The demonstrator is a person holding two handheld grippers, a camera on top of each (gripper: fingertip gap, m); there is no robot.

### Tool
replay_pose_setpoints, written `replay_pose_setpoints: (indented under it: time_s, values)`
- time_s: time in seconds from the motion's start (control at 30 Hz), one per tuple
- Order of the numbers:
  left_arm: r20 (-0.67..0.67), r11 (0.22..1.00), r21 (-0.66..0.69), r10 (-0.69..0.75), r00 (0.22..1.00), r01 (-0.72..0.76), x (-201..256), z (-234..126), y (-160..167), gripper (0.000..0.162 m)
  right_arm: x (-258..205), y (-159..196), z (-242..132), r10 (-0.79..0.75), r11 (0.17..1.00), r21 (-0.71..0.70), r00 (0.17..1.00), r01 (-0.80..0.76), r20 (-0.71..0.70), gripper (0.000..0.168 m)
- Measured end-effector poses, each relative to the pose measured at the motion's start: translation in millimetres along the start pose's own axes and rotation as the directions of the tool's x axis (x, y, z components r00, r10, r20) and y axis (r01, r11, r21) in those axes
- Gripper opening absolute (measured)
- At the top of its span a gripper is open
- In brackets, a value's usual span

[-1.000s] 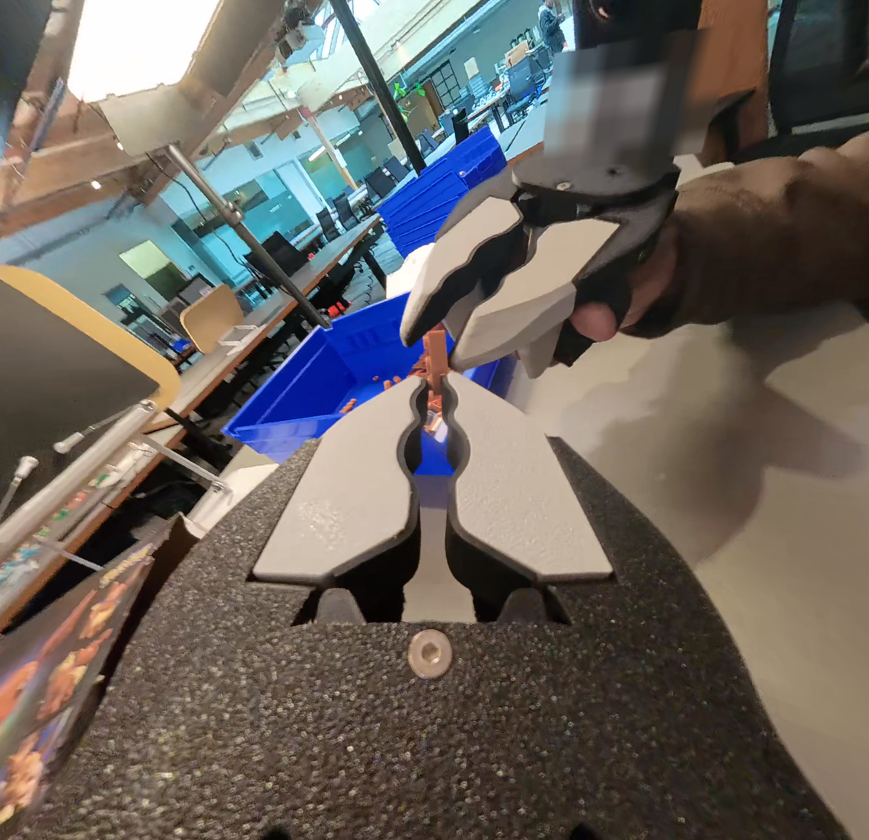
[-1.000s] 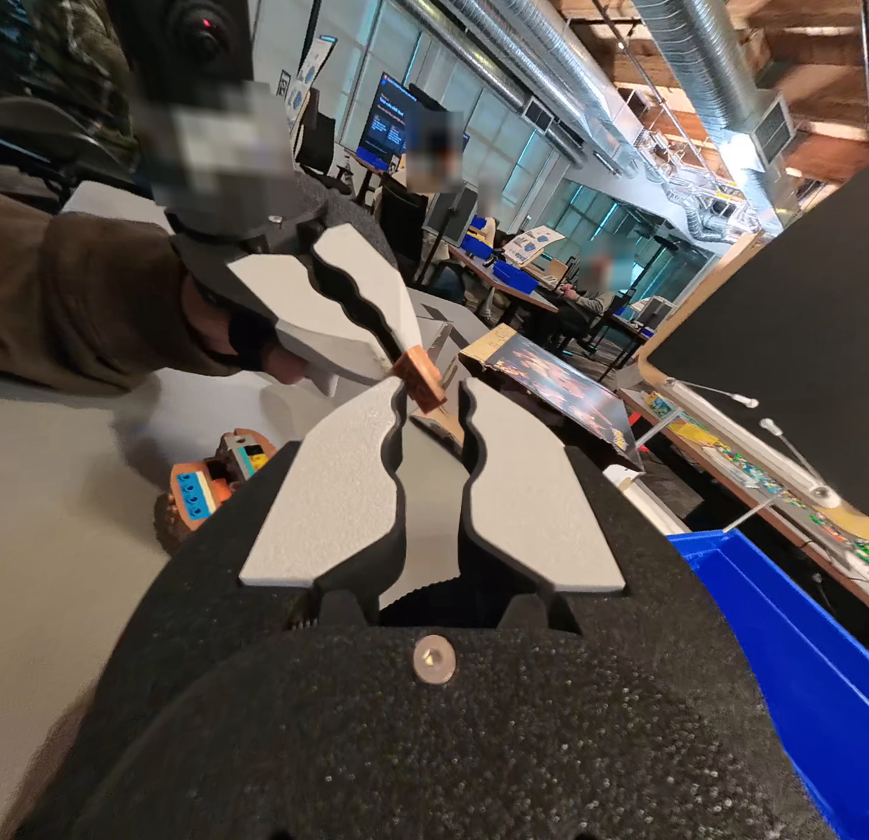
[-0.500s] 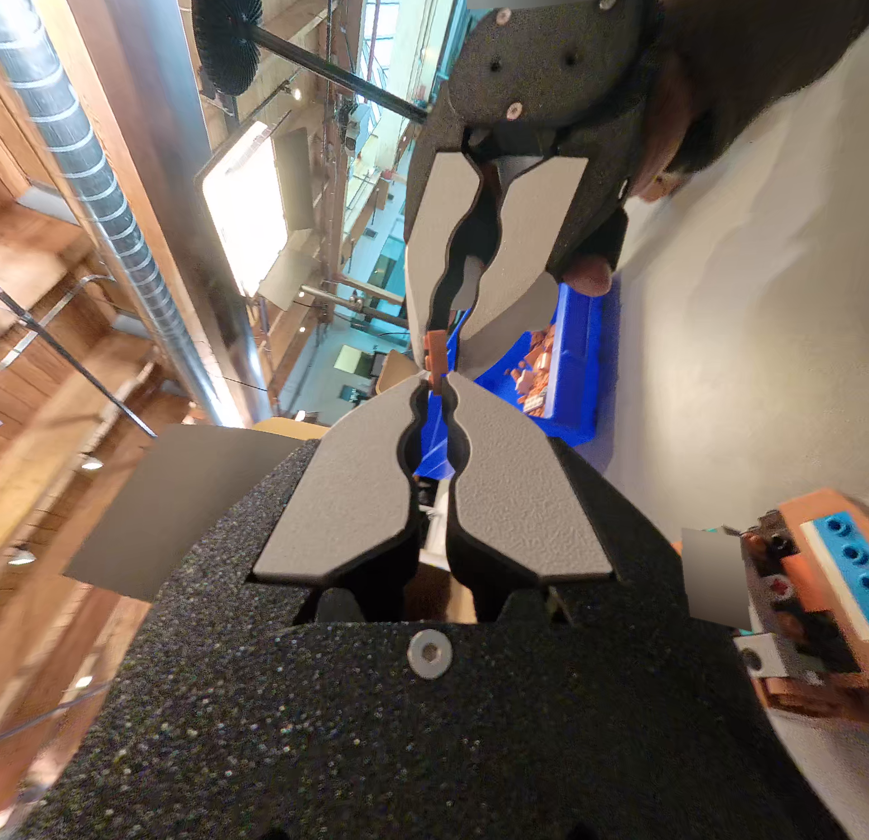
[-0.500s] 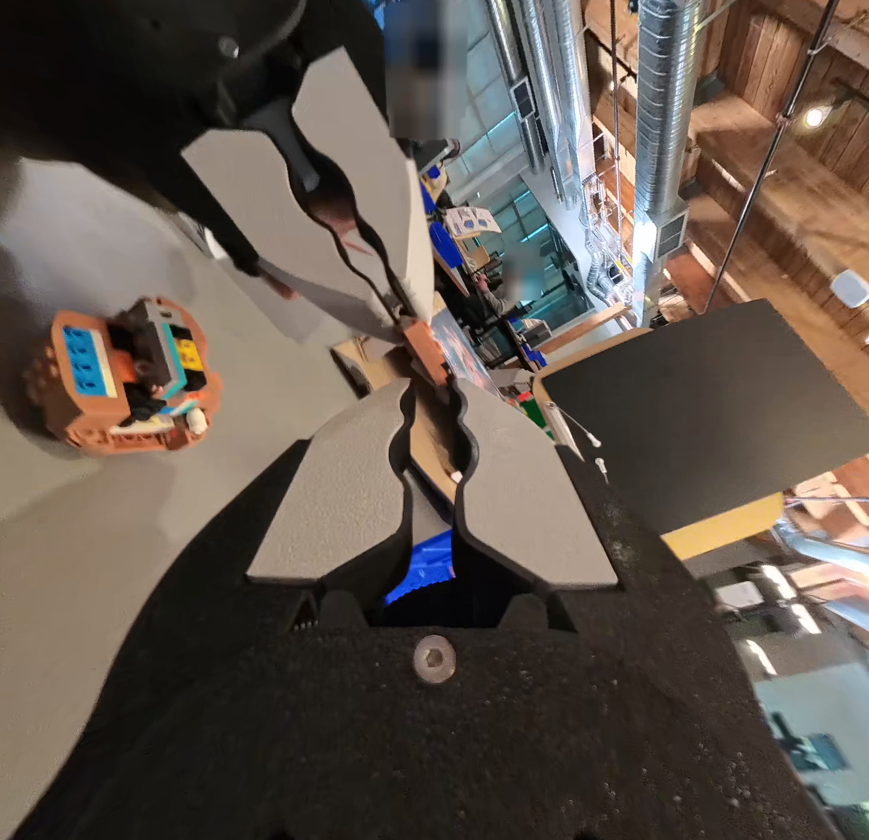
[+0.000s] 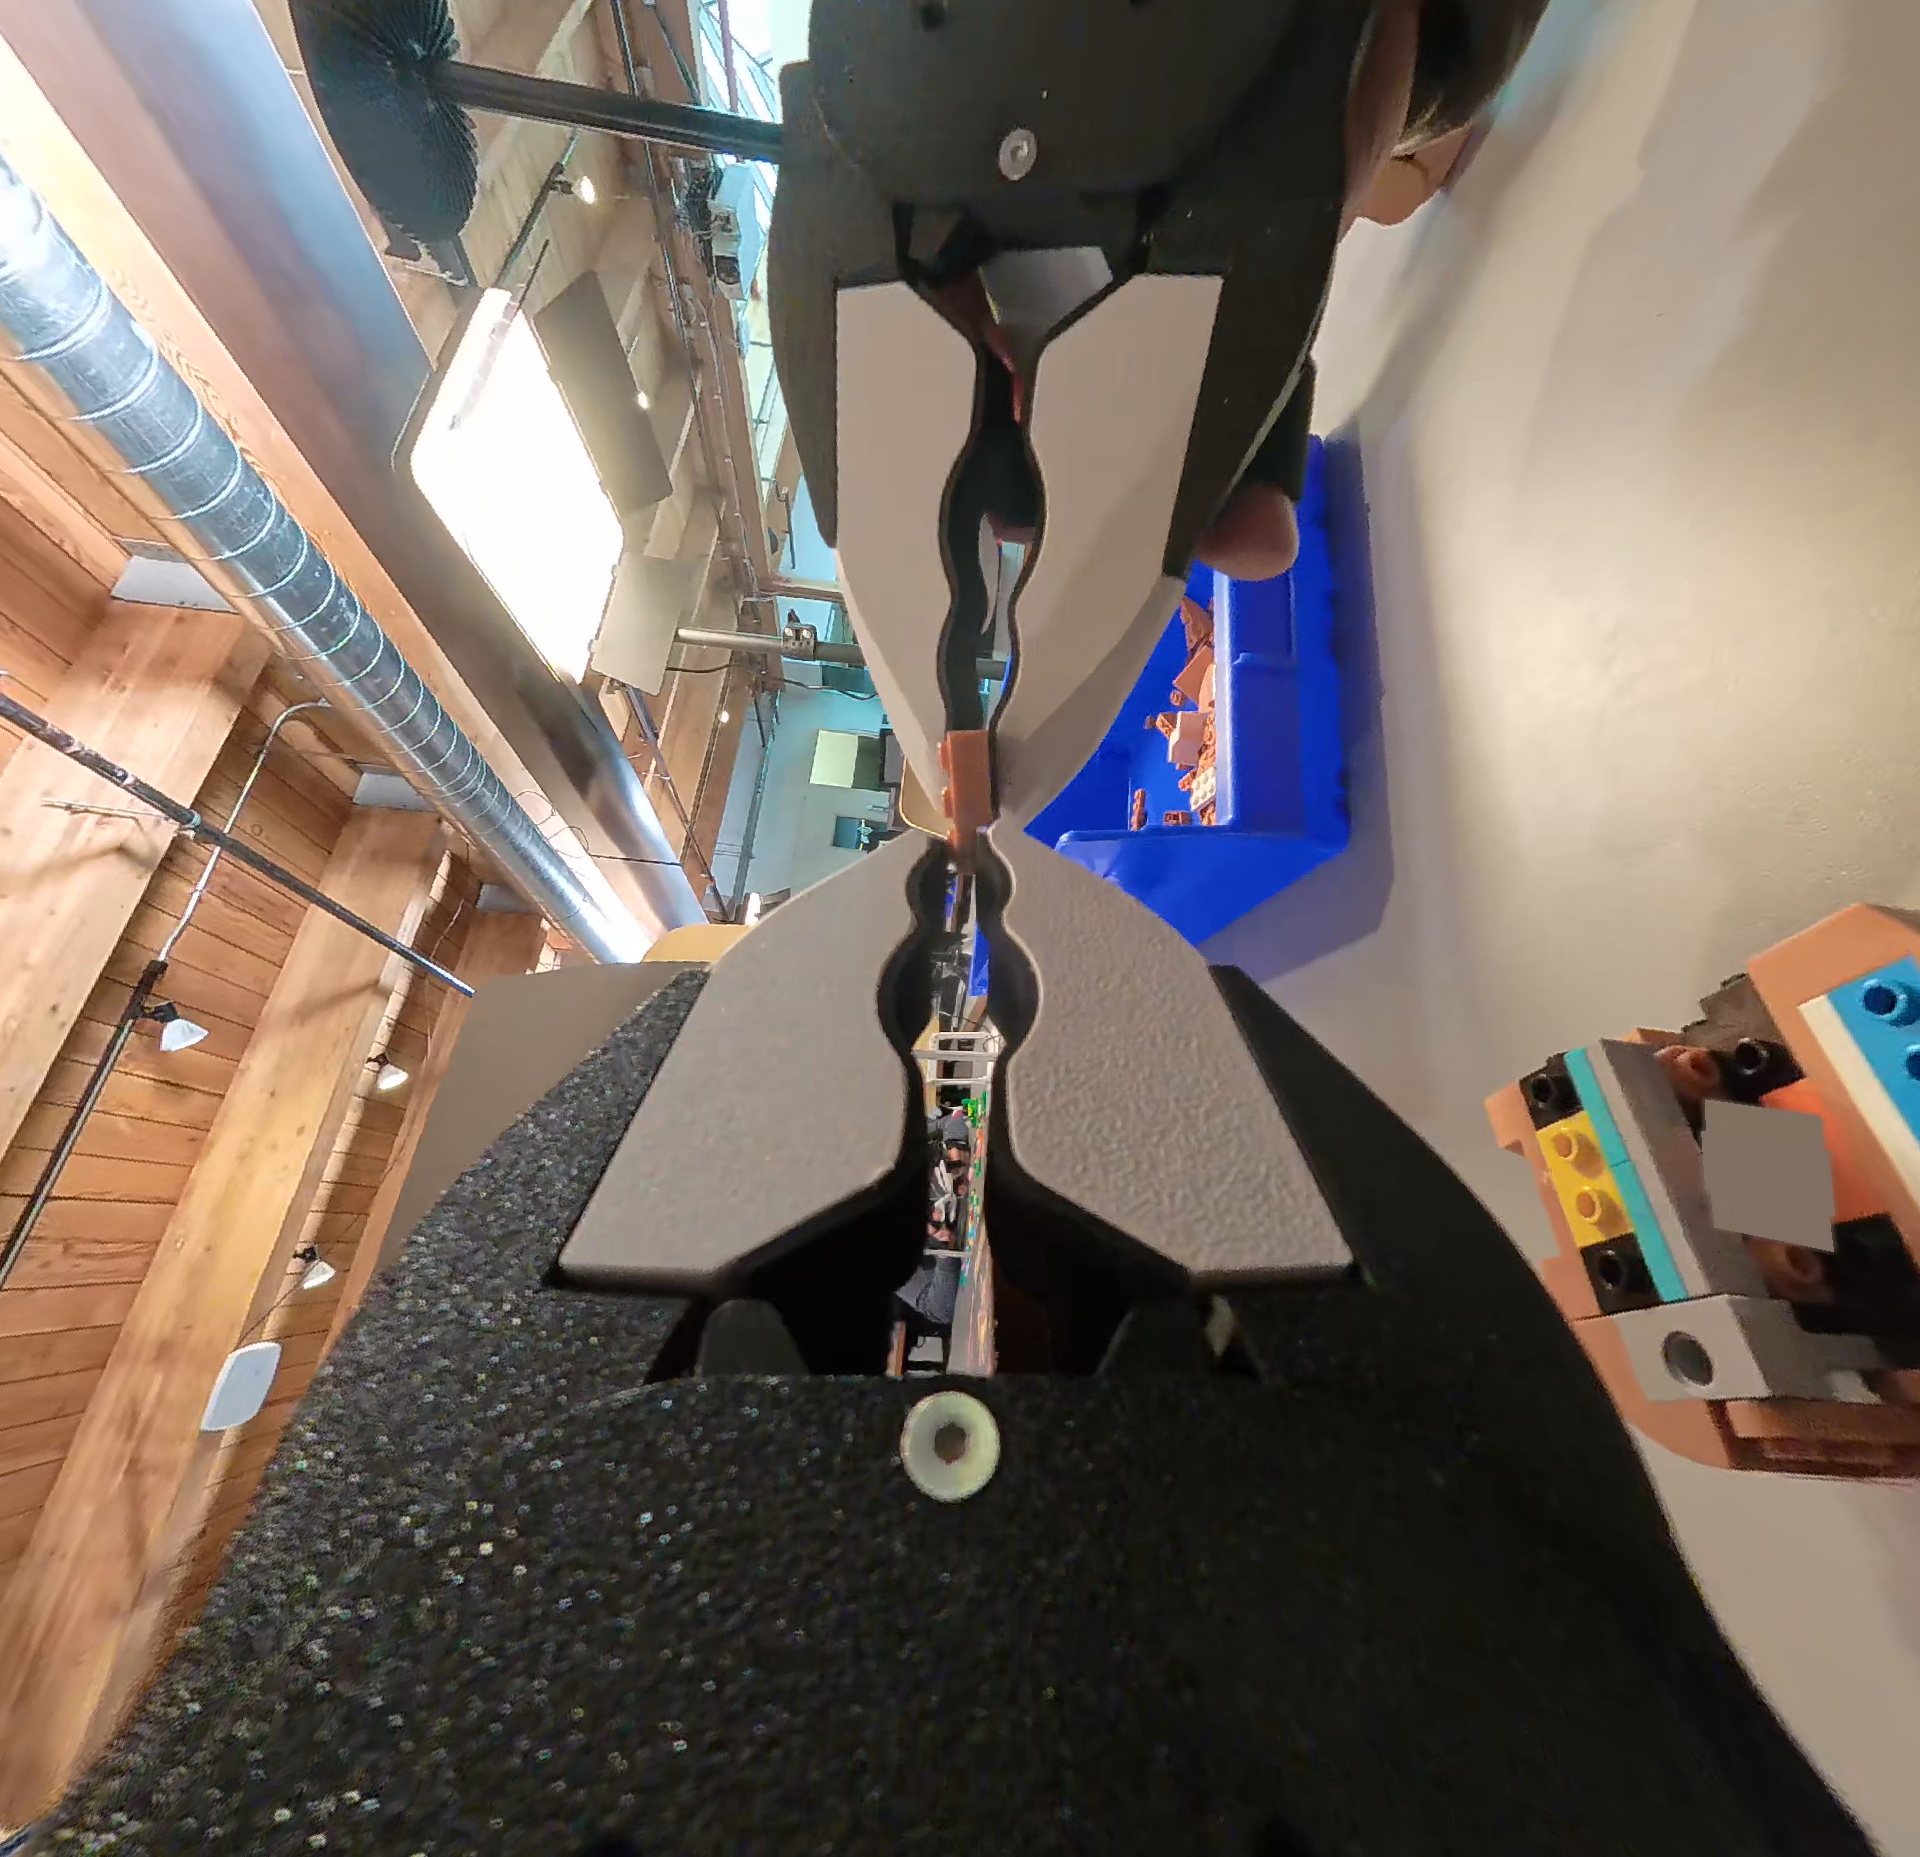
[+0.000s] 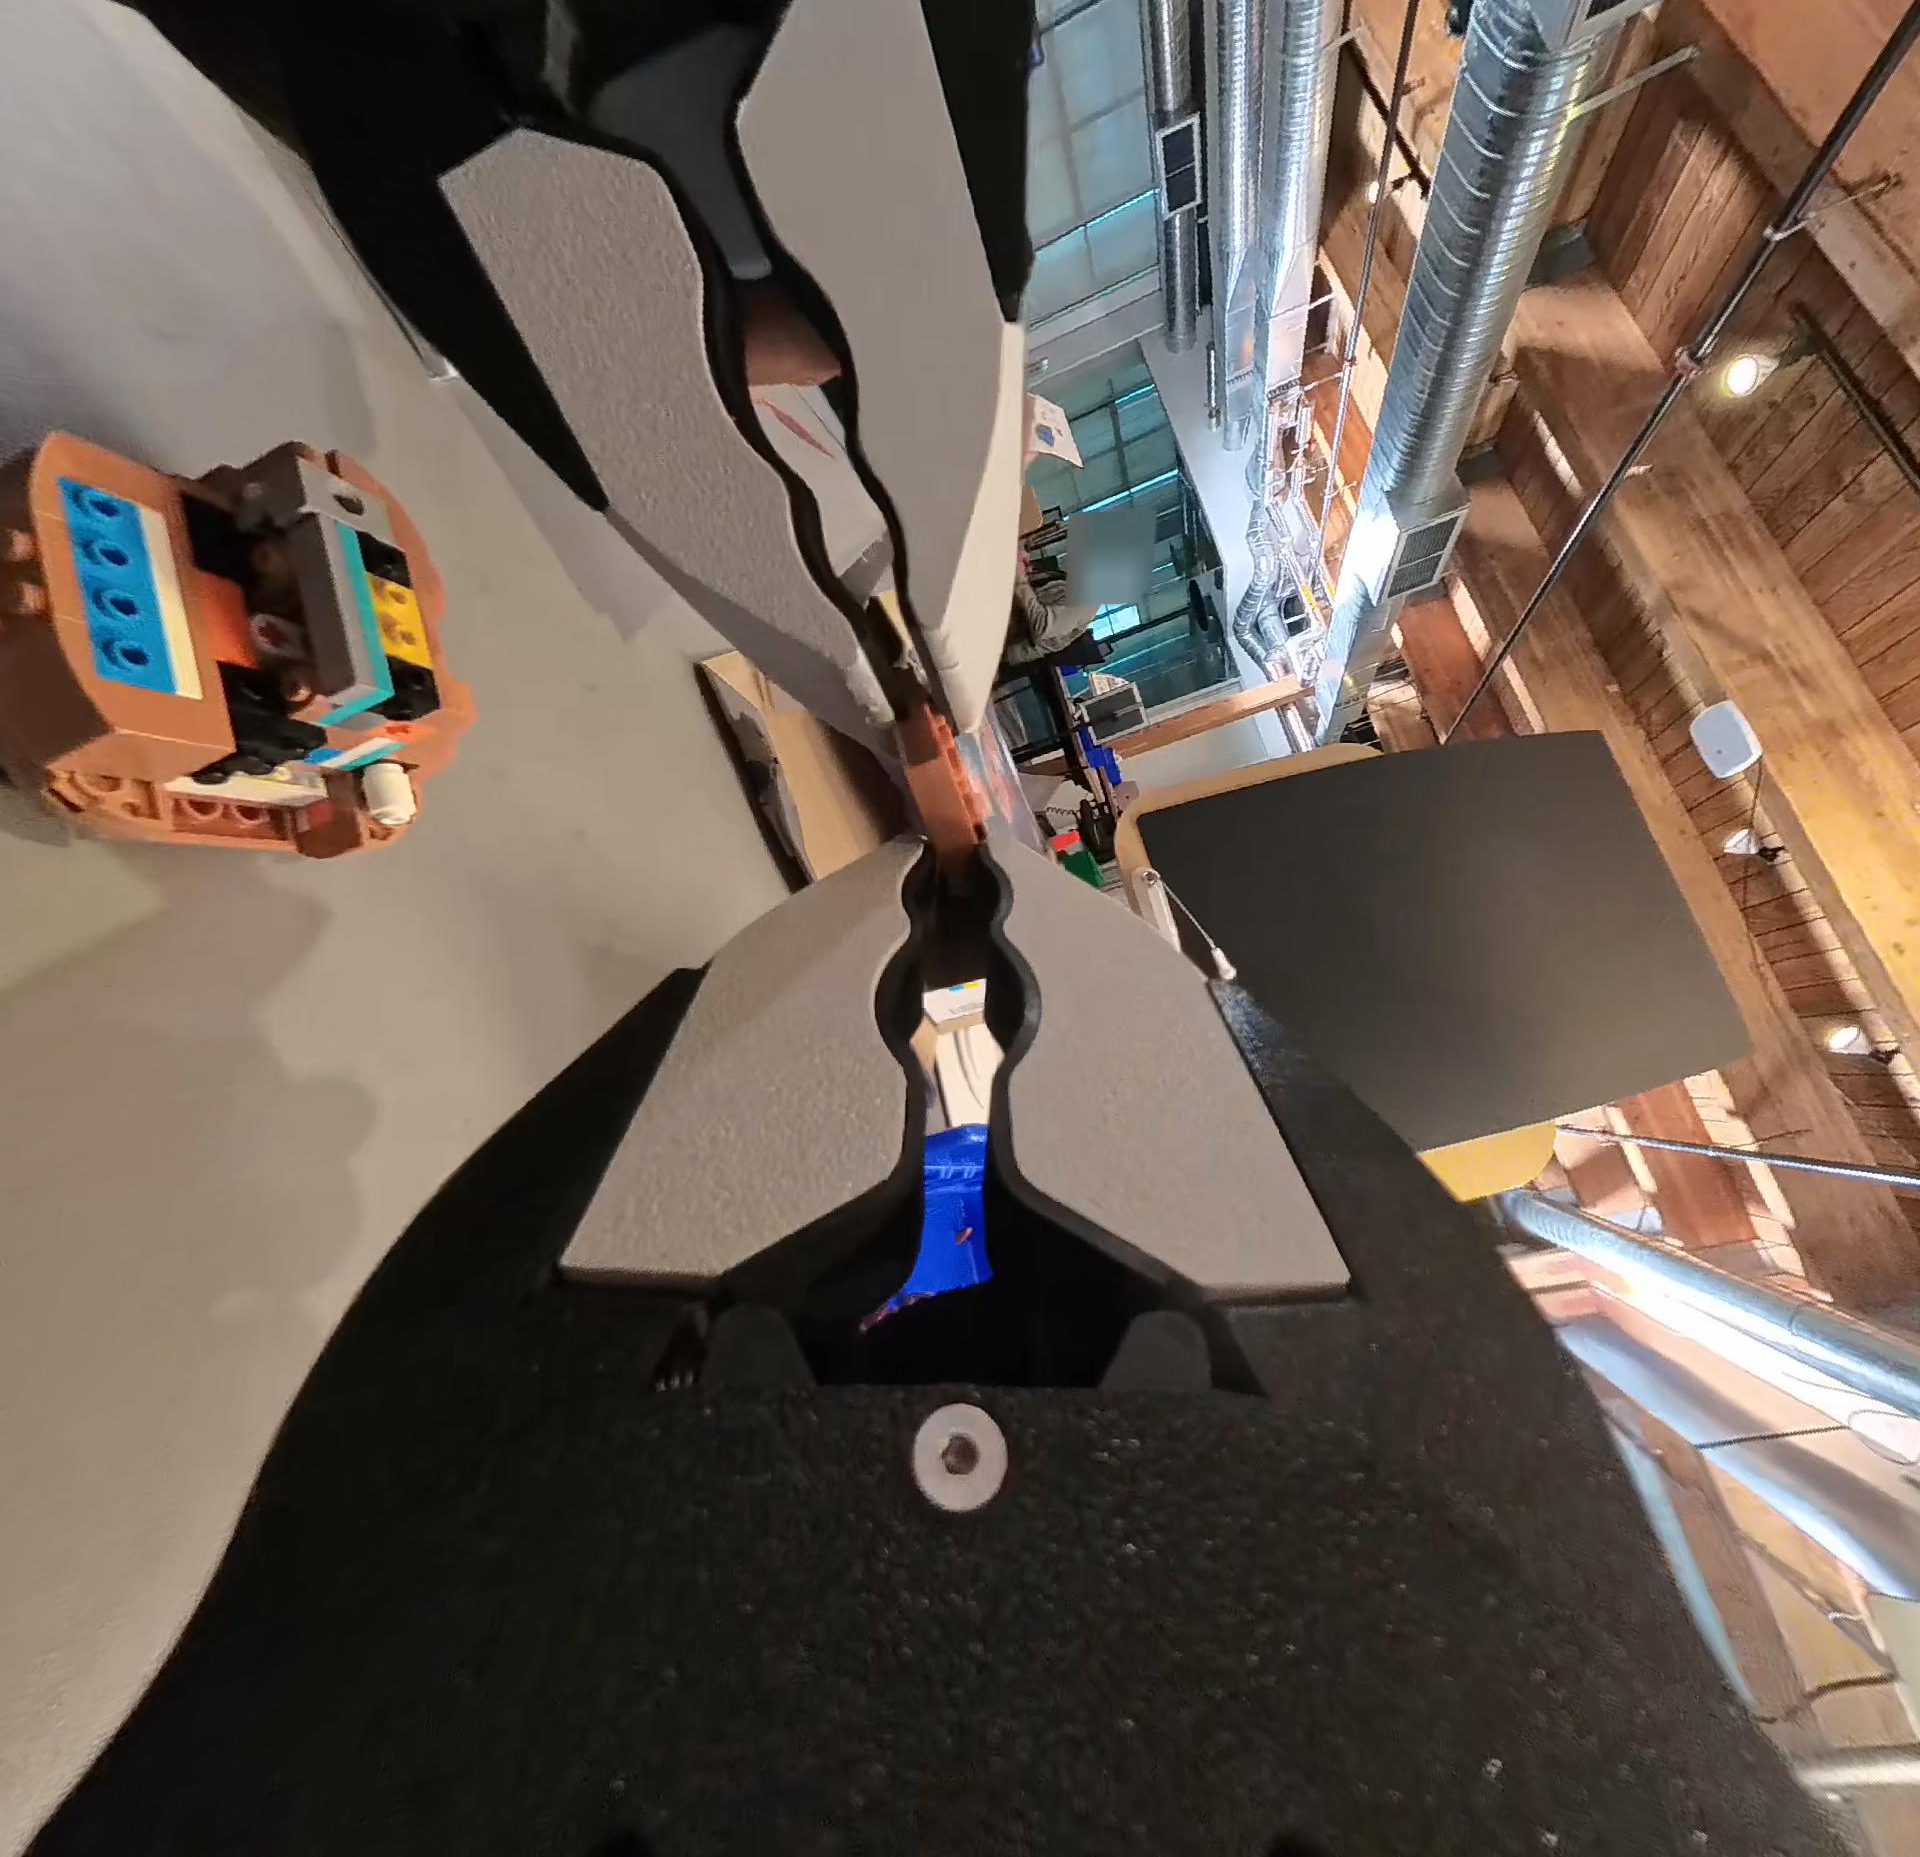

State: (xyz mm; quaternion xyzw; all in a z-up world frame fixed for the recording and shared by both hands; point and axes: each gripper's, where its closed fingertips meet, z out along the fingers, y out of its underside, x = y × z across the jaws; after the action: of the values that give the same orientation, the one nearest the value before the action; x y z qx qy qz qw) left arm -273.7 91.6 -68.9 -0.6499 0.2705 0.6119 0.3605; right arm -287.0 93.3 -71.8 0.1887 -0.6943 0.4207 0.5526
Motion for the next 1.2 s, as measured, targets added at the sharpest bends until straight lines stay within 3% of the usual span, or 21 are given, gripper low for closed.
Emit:
replay_pose_setpoints:
  time_s: [0.17,0.47,0.73,0.83,0.93,1.03,1.2]
  values:
    - [0.046,0.999,-0.047,0.024,0.999,-0.022,-5,2,3,0.005,0,1,2,0.213,0.977,-0.011,0.975,-0.213,0.062,0.004]
    - [0.121,0.979,-0.179,0.123,0.985,-0.101,-11,7,11,0.006,-1,5,7,0.586,0.809,-0.06,0.793,-0.585,0.166,0.005]
    - [0.144,0.944,-0.283,0.217,0.965,-0.17,-12,11,15,0.006,-2,7,9,0.734,0.672,-0.096,0.644,-0.734,0.216,0.006]
    - [0.162,0.917,-0.361,0.239,0.957,-0.167,-20,10,28,0.004,-20,-8,7,0.738,0.642,-0.109,0.574,-0.759,0.355,0.003]
    - [0.139,0.941,-0.321,0.161,0.977,-0.109,-19,7,35,0.004,-29,1,14,0.691,0.717,-0.163,0.66,-0.678,0.294,0.004]
    - [0.13,0.951,-0.306,0.075,0.989,-0.032,-19,5,40,0.004,-19,15,15,0.685,0.728,-0.172,0.694,-0.664,0.222,0.004]
    - [0.1,0.954,-0.291,-0.041,0.994,0.068,-12,9,43,0.004,30,111,-2,0.603,0.679,-0.368,0.768,-0.636,-0.216,0.005]
